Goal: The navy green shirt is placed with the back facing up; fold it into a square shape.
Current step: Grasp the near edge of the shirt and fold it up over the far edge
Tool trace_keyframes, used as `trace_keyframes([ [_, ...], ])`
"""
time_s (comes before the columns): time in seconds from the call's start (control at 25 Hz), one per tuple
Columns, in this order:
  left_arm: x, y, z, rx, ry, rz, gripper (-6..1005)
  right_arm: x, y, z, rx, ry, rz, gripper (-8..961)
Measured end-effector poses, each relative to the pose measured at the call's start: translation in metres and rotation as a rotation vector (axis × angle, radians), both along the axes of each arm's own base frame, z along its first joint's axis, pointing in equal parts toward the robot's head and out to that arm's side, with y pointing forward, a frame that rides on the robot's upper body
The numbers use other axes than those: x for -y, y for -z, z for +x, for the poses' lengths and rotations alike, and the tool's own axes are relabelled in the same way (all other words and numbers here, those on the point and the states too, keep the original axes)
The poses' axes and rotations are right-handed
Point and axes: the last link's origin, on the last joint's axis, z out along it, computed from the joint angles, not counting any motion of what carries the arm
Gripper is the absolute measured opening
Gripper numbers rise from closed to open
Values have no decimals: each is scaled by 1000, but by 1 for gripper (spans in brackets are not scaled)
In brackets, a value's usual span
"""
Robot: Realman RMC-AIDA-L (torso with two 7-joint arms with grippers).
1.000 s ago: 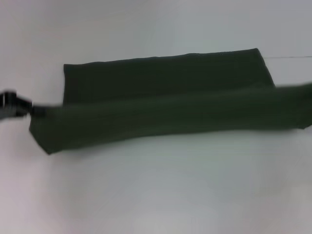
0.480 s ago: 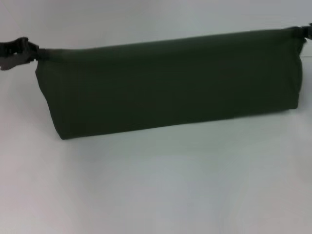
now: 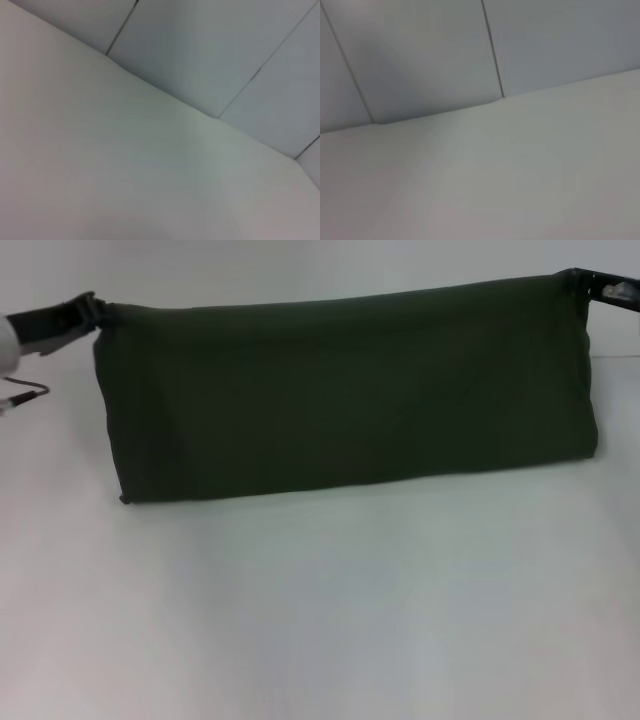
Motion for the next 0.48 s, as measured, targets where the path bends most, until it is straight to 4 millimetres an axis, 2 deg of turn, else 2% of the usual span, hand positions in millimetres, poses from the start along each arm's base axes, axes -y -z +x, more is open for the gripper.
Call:
trace_keyframes([
  [0.28, -2, 26, -5, -23, -87, 59, 44, -3, 15, -1, 76, 41, 23, 141],
  [0.48, -1, 31, -12, -32, -141, 100, 46, -3, 16, -2, 89, 48, 35, 148],
])
